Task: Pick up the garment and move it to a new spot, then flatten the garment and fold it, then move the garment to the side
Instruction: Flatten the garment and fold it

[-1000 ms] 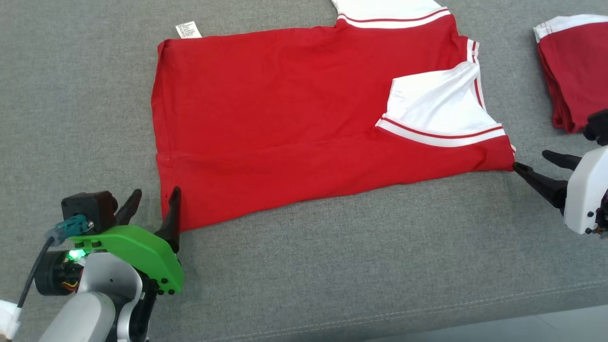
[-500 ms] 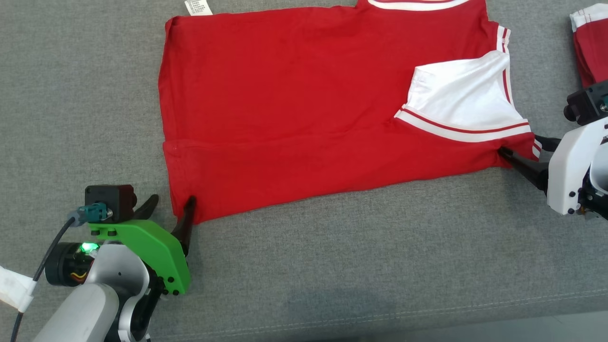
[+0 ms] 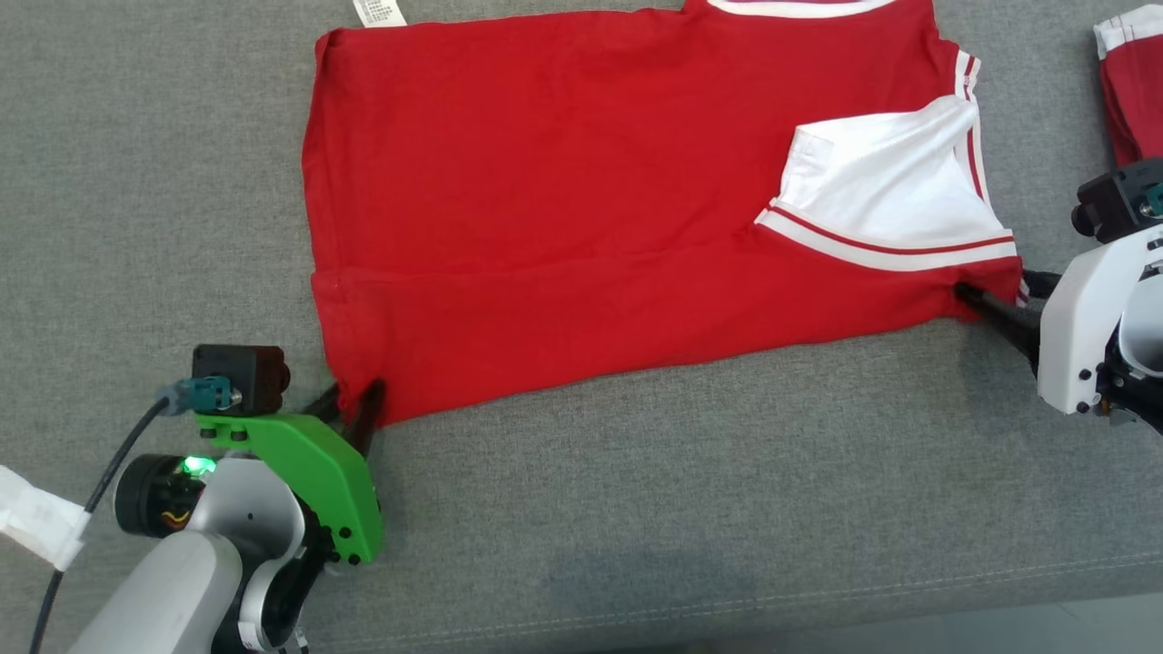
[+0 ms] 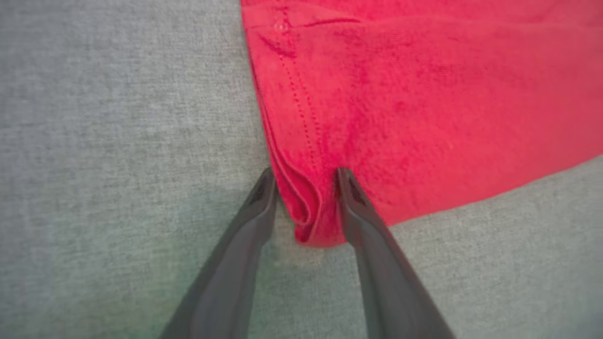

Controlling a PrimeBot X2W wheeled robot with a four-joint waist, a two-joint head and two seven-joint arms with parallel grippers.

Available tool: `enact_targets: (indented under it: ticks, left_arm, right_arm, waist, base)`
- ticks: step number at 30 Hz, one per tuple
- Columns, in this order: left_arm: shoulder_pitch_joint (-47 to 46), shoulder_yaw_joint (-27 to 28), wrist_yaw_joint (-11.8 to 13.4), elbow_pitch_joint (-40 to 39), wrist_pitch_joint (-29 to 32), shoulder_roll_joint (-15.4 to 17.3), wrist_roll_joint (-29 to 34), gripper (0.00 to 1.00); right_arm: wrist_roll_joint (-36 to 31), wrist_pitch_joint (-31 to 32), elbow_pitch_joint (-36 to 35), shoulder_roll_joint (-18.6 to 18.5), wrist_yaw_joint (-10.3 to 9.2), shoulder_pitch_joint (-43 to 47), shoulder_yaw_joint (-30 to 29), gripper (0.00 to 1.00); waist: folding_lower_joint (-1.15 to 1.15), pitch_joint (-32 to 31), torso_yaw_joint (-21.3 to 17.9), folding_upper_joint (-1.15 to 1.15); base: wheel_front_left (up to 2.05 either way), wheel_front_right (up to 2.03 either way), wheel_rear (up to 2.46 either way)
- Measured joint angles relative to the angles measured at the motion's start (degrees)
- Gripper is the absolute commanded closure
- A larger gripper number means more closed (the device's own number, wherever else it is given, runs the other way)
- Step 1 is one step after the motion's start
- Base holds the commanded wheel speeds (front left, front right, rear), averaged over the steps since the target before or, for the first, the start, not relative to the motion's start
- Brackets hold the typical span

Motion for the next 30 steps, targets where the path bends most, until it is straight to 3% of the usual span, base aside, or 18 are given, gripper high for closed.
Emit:
enact_targets:
  ticks: [6,20,24,26,27,28,29,30]
  left_arm:
    - [0.01,-0.15,-1.8,0.73,1.38,0.3,-2.01,1.0]
    - [10.46,3.14,-1.12,-11.2,6.19,8.92,-7.69,1.0]
    - [15.08,3.35,0.14,-14.79,5.93,9.35,-8.67,1.0]
    - [17.46,3.15,0.68,-13.5,3.97,7.77,-9.4,1.0]
    - [17.83,2.83,0.77,-12.74,3.37,7.03,-9.5,0.97]
    - [18.05,2.34,0.79,-12.06,2.94,6.54,-9.45,0.82]
    - [18.09,1.89,0.79,-11.18,2.48,5.98,-9.35,0.75]
    - [18.1,1.88,0.78,-10.37,1.87,5.14,-9.35,0.53]
  right_arm:
    - [0.81,0.48,-0.18,0.13,0.01,1.21,-1.01,1.0]
    - [6.98,7.66,-8.09,-6.76,0.03,11.2,-4.12,1.0]
    - [8.55,7.87,-10.84,-8.09,0.03,17.16,-6.14,1.0]
    - [7.65,6.95,-10.69,-7.01,0.03,19.72,-6.76,1.0]
    - [7.39,6.78,-10.37,-6.24,0.02,20.3,-6.73,1.0]
    - [7.02,6.6,-10.04,-5.35,0.02,20.71,-6.69,1.0]
    - [6.45,6.26,-9.81,-4.6,0.02,20.95,-6.58,1.0]
    - [5.58,5.46,-9.75,-4.06,0.02,21.02,-6.55,0.53]
  waist:
    - [0.0,-1.32,-0.16,0.0]
    - [0.0,-7.46,-1.2,0.0]
    - [0.0,-7.8,-1.65,0.0]
    - [0.0,-7.37,-1.77,0.0]
    - [0.0,-7.31,-1.82,0.0]
    - [0.0,-7.3,-1.85,0.0]
    - [0.0,-7.35,-1.85,0.0]
    - [0.0,-7.42,-1.84,0.0]
  base:
    - [0.0,0.0,0.0]
    - [0.0,0.0,0.0]
    - [0.0,0.0,0.0]
    - [0.0,0.0,0.0]
    - [0.0,0.0,0.0]
    - [0.0,0.0,0.0]
    - [0.0,0.0,0.0]
    - [0.0,0.0,0.0]
